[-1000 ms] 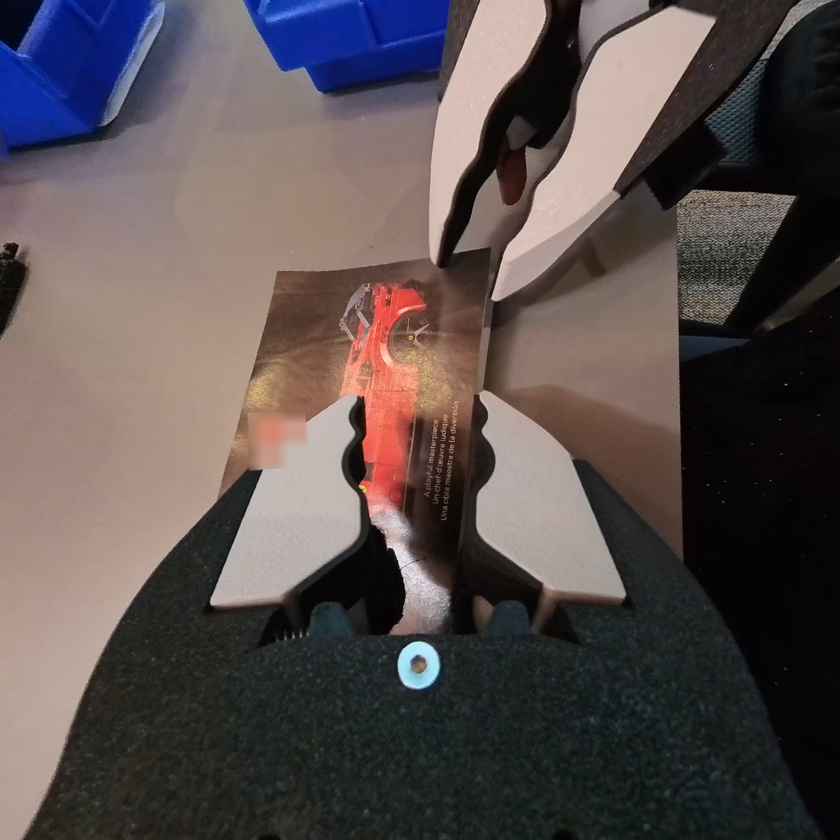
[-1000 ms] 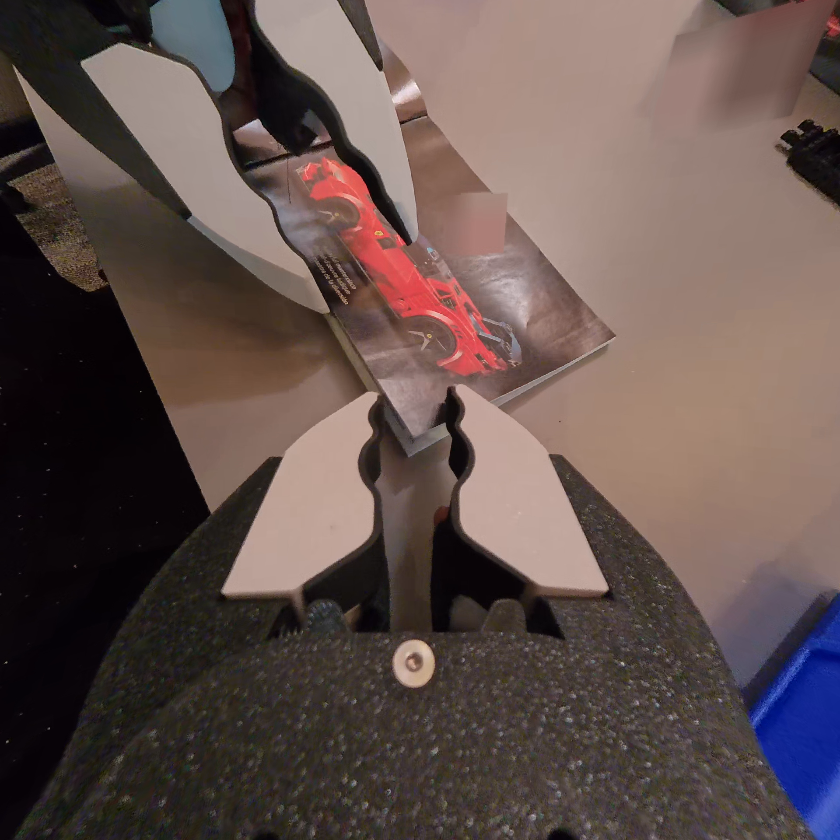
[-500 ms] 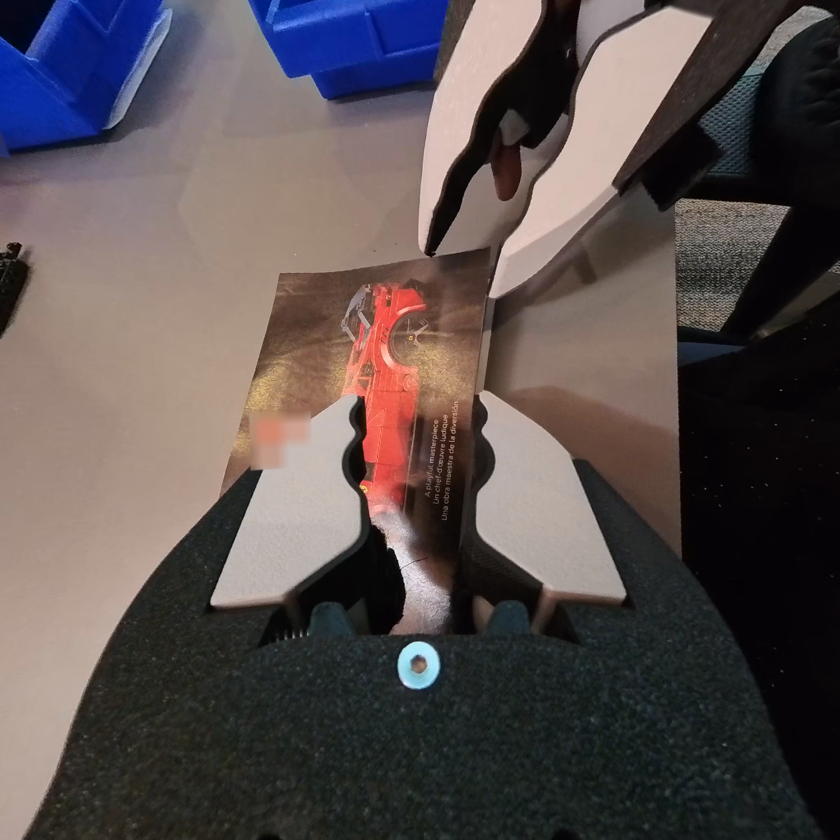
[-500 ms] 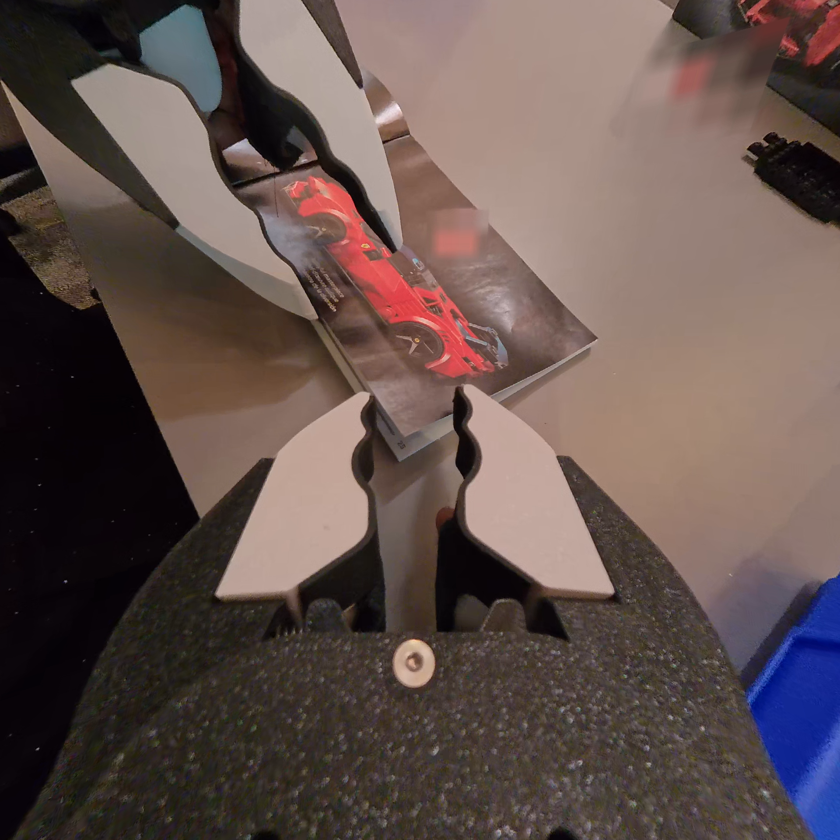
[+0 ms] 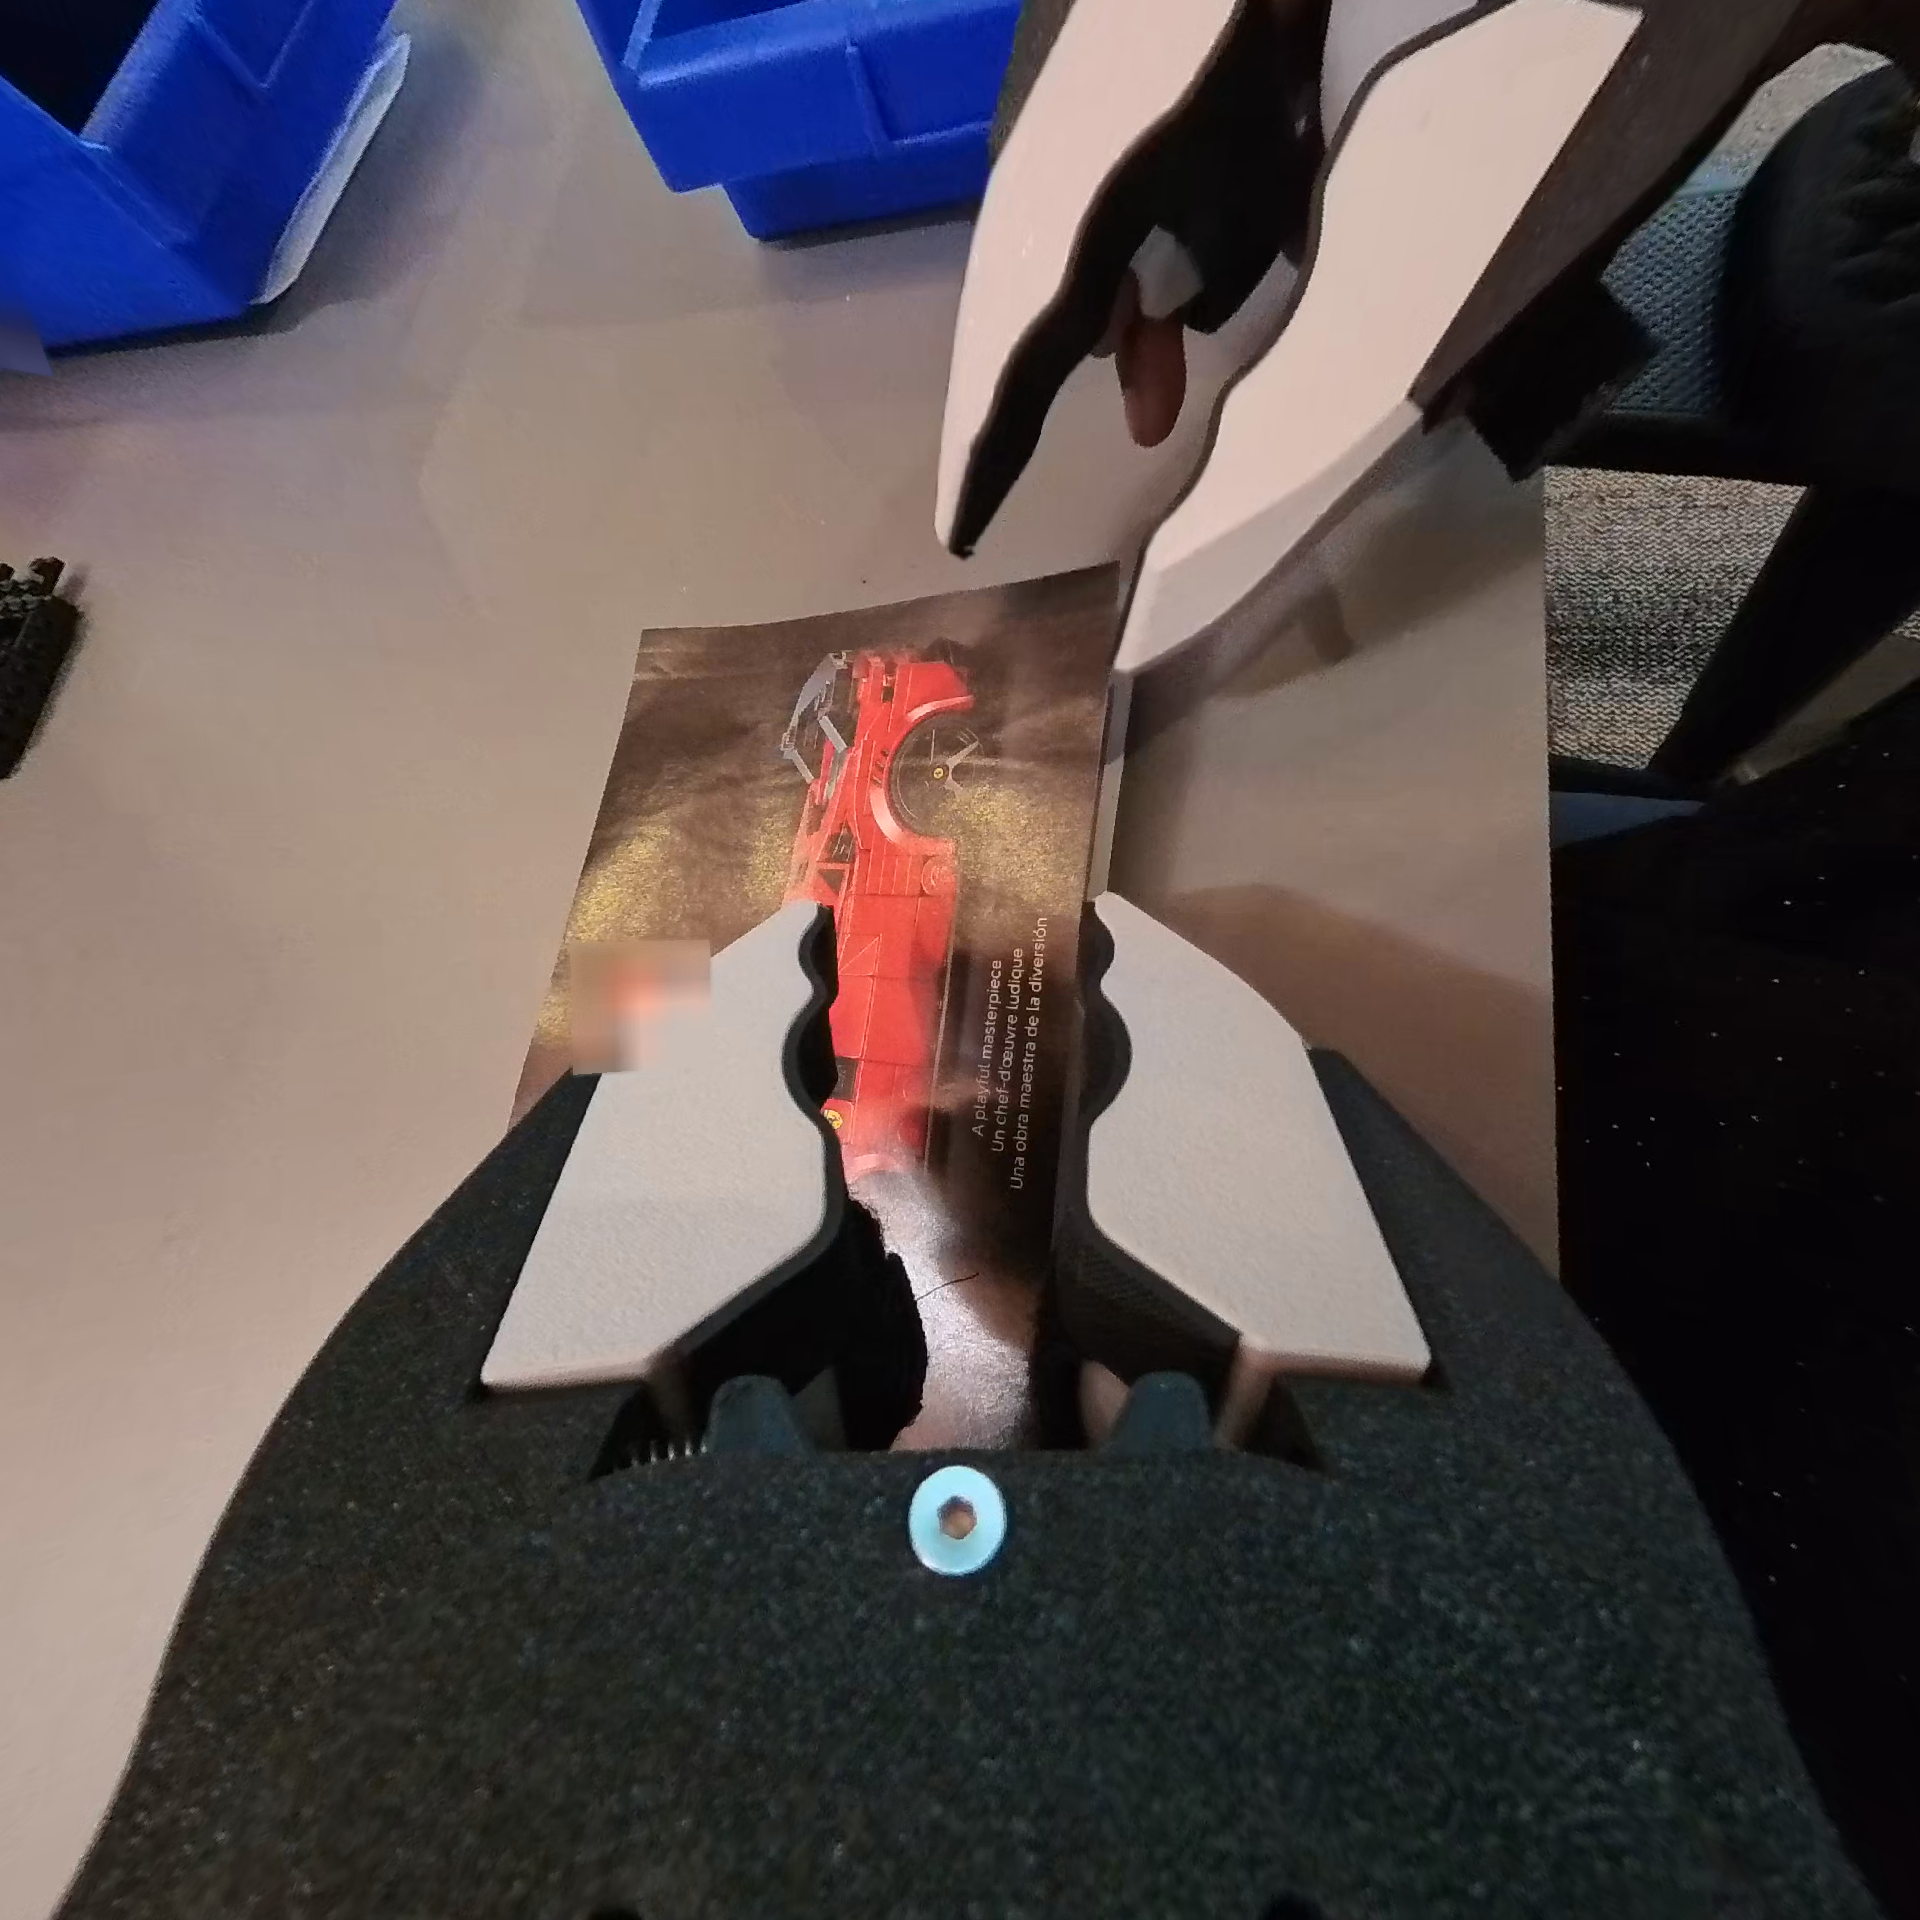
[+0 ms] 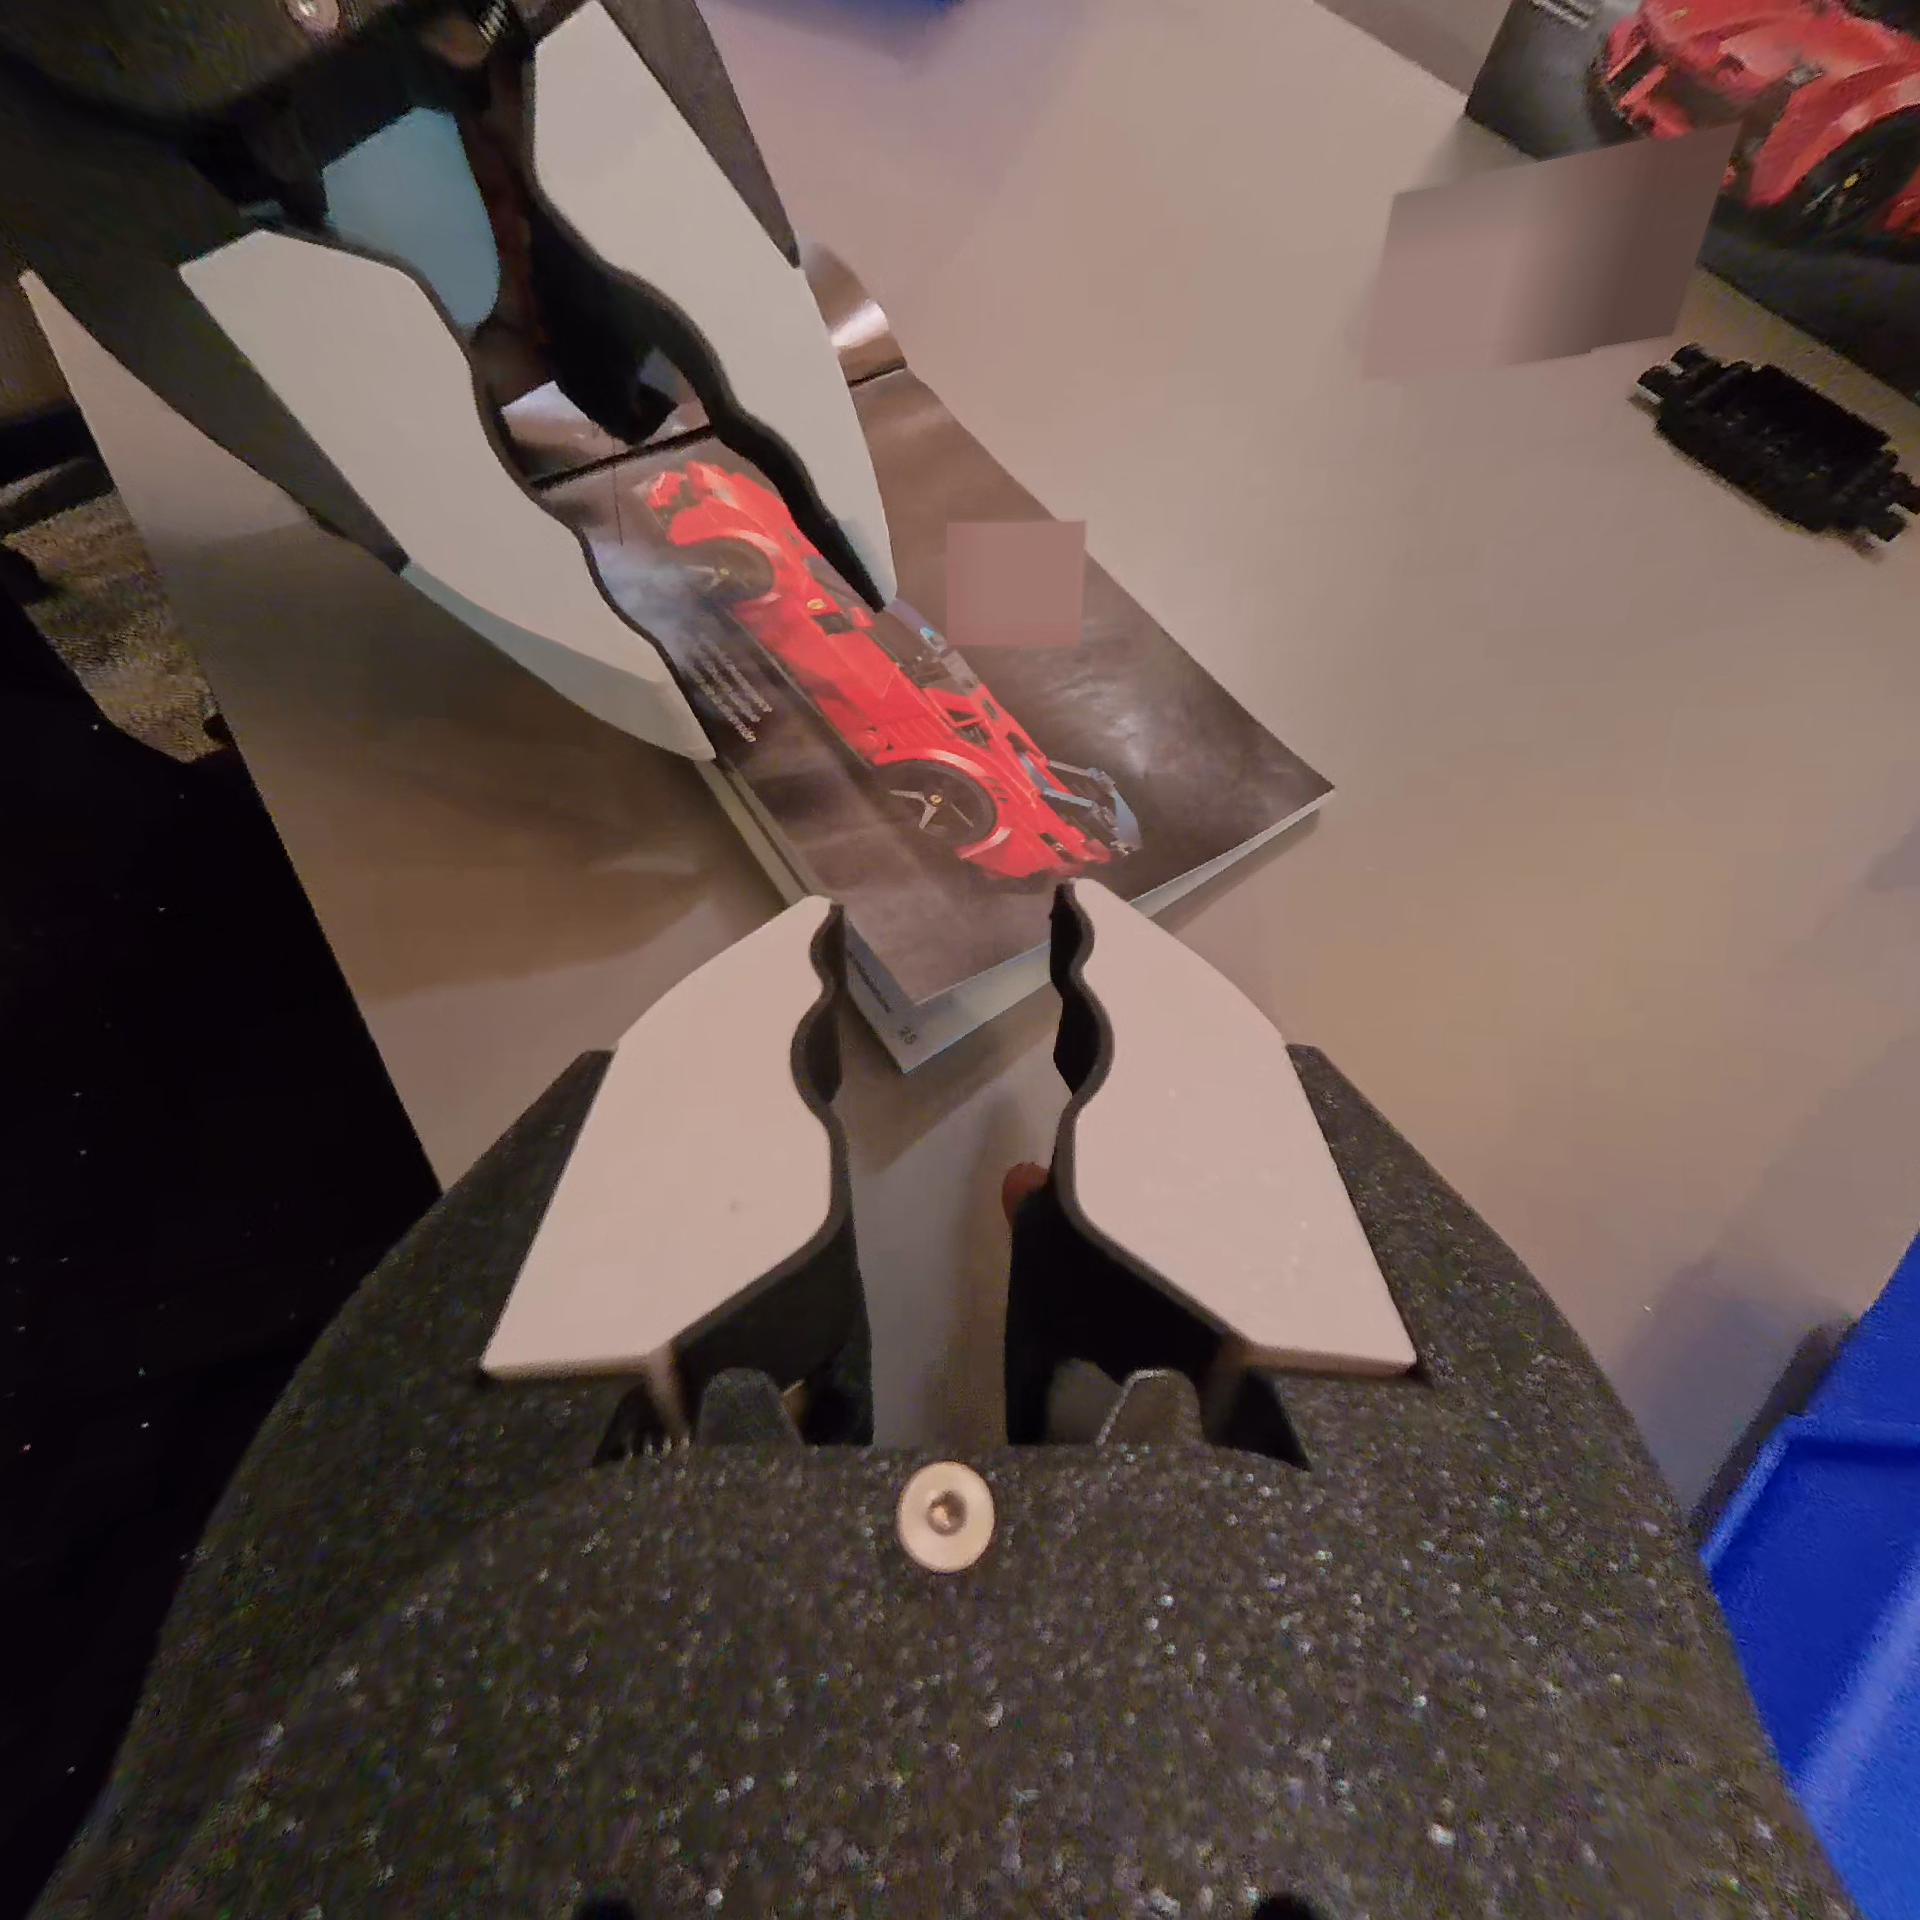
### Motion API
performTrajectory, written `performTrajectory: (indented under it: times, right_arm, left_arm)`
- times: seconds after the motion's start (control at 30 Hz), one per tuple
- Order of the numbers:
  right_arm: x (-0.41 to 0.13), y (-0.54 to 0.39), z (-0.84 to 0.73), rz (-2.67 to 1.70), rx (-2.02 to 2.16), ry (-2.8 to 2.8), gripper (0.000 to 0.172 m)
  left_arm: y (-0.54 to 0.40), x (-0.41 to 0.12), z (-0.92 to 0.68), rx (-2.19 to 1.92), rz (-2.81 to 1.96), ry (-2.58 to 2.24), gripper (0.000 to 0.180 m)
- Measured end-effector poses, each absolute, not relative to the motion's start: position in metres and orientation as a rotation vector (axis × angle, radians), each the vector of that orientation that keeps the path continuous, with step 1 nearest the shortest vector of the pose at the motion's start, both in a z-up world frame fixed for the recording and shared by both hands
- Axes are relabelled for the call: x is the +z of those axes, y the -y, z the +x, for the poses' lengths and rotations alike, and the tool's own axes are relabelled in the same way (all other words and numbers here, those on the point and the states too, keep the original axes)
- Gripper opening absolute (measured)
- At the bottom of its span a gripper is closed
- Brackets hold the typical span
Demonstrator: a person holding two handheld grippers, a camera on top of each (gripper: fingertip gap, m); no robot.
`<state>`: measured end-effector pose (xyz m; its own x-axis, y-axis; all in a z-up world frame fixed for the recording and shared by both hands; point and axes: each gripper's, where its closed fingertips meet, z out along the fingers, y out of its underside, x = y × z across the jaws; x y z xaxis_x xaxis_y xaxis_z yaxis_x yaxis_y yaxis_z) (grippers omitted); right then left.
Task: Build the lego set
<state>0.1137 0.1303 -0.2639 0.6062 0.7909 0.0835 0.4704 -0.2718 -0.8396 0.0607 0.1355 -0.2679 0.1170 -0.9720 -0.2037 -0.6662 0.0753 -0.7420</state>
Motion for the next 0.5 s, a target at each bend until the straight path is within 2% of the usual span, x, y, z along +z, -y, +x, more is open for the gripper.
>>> performTrajectory:
  times: [0.5]
  right_arm:
    - [-0.2664,-0.1307,0.1135,-1.931,0.444,1.005,0.039]
  left_arm:
    - [-0.1354,-0.2677,0.0607,-0.526,-1.660,-1.618,0.044]
